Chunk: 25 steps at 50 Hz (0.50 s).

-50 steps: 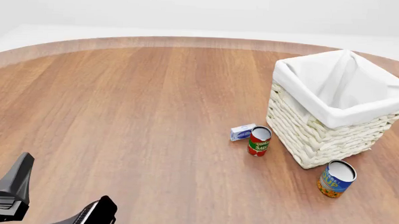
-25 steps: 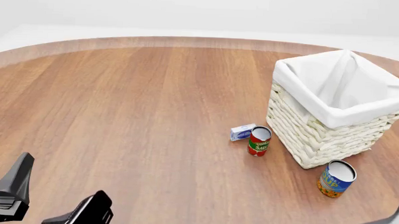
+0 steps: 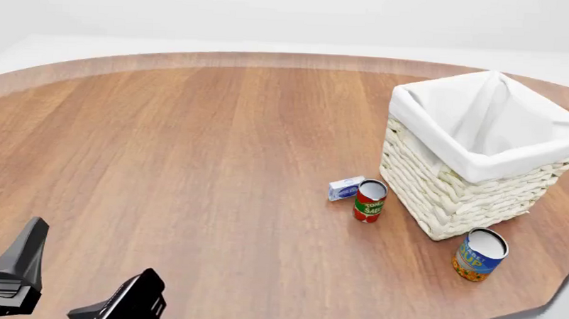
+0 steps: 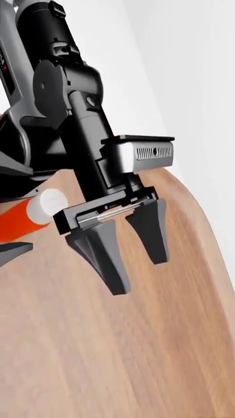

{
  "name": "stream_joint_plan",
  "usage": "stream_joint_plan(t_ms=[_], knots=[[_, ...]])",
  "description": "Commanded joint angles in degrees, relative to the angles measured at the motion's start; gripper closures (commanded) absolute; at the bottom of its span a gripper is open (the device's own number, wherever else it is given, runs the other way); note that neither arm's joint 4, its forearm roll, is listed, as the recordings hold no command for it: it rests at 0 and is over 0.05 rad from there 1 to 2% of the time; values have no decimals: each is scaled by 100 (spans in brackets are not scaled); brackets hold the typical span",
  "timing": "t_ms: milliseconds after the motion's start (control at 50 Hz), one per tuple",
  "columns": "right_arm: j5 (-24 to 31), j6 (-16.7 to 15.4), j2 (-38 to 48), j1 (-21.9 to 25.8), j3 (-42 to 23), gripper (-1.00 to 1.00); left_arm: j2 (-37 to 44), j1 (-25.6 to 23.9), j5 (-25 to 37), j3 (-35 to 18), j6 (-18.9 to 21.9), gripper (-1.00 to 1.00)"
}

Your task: Pick up the ketchup, and put it in the basket.

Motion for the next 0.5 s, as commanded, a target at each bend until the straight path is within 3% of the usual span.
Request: stream_joint_plan(t_ms=[20, 500], knots=[[-34, 62, 131, -1, 5, -100, 0, 0, 0, 0, 0, -100], [110, 97, 219, 72, -84, -100, 0, 0, 0, 0, 0, -100]])
